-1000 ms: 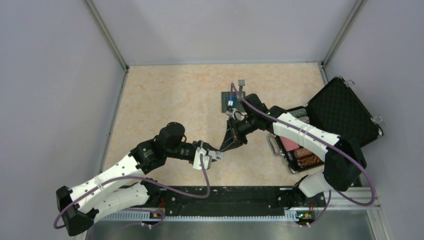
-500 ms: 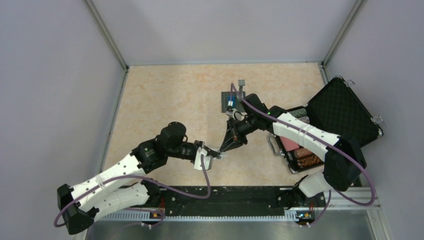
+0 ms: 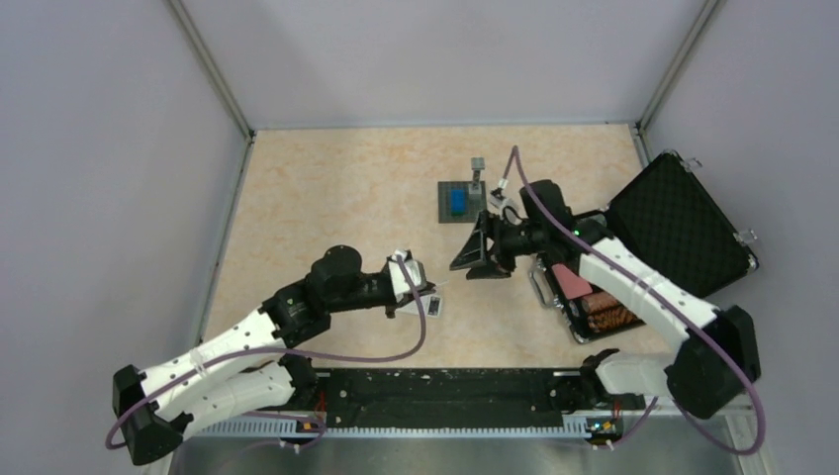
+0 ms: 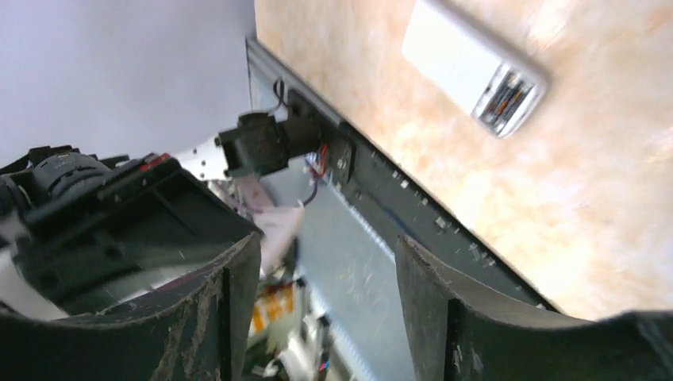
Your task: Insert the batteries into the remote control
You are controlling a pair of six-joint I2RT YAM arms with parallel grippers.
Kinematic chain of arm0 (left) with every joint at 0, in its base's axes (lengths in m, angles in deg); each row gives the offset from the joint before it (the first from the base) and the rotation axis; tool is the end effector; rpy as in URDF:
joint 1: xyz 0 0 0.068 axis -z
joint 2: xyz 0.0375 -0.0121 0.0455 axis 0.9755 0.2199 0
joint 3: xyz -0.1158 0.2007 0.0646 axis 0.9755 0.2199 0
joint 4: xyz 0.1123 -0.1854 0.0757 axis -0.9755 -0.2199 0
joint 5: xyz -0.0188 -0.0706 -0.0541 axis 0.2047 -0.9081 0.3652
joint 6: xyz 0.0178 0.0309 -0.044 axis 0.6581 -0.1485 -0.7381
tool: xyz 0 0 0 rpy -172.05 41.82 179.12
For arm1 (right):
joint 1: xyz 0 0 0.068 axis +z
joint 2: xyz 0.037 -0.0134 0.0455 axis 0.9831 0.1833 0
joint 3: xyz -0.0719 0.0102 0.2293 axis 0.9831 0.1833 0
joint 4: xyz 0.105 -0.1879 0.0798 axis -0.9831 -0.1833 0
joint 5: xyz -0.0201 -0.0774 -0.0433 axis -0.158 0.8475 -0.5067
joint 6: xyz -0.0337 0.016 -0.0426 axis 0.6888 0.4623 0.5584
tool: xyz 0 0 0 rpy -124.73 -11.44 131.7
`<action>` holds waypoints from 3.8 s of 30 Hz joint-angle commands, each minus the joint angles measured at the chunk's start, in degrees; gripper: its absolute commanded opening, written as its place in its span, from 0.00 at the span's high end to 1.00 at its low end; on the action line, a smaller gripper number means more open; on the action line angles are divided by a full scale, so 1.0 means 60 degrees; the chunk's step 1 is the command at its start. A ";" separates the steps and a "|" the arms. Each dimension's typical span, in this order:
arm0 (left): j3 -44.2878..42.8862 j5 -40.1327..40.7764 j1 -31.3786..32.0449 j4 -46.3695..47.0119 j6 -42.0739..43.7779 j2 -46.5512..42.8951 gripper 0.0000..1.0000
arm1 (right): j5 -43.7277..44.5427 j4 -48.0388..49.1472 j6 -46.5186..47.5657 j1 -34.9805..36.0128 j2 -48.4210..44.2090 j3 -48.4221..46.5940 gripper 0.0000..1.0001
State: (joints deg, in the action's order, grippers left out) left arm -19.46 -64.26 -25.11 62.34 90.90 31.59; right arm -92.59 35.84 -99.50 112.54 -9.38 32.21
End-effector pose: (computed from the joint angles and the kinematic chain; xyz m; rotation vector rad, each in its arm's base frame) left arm 0.1001 -0.1579 0.2808 1.4387 1.2837 -0.7623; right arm 0.1943 0.1588 0.2556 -0.0680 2.6792 1.4777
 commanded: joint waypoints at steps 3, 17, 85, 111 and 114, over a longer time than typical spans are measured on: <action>-0.0554 0.4852 0.0020 0.0750 -0.8342 -0.0150 1.00 | 0.1122 0.4396 -0.0070 -0.0394 -0.2600 0.1883 0.34; -0.0104 0.0660 -0.2258 0.2108 -1.5385 0.0705 1.00 | 0.2018 0.9028 -0.0278 0.0424 -0.3052 0.3786 0.22; 0.1048 0.4030 -0.2547 -0.2350 -1.3069 -0.0444 0.41 | 0.5047 0.8944 -0.2872 0.2117 -0.2574 0.6380 1.00; 0.2470 0.5094 -0.2570 -0.0824 -1.2059 0.1553 0.40 | 0.7096 1.2279 -0.2820 0.3448 0.1480 0.6725 1.00; 0.2490 0.5095 -0.2574 -0.0701 -1.2000 0.1814 0.41 | 0.6958 1.2372 -0.2908 0.3472 0.1651 0.6677 1.00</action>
State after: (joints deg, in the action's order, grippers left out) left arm -4.96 -34.89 -40.24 54.47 17.17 41.16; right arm -50.91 106.16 -116.26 132.32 -0.79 72.51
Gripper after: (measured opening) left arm 0.594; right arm 0.033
